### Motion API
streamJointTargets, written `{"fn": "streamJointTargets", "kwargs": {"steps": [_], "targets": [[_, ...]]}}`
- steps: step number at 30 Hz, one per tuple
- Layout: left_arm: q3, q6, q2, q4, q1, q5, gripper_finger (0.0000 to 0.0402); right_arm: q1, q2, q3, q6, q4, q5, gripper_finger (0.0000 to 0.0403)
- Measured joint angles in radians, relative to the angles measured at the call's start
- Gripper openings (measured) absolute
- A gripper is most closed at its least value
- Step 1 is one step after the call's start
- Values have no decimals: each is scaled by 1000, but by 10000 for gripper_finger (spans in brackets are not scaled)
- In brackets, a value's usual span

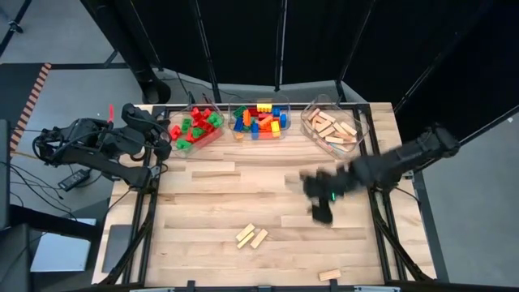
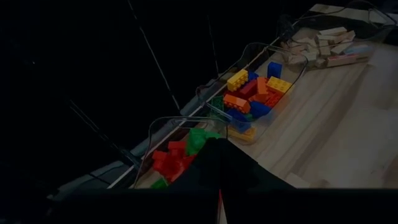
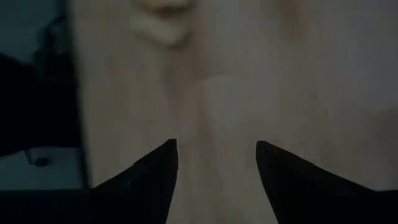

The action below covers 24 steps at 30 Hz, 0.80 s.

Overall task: Sort blocks by size
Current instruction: Put the brown wooden block into the right transparent bin

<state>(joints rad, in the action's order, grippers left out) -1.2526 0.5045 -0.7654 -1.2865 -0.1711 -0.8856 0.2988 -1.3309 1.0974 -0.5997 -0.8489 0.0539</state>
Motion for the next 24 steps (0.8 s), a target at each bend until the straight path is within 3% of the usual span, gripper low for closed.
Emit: {"fn": "streamJointTargets", "kwargs": {"steps": [5,8,16,24], "targets": [[0,-6,0,0,0,0,4,288,-83,0,-204,136,-160,227],[0,-19,0,1,0,0,4,372,-172,0,-249,221,-157,226],[0,-22,0,1,0,0,4,457,-407,0,-345,382,15,226],[0,-21,0,1,0,0,4,509,-413,0,-427,355,-8,226]]}}
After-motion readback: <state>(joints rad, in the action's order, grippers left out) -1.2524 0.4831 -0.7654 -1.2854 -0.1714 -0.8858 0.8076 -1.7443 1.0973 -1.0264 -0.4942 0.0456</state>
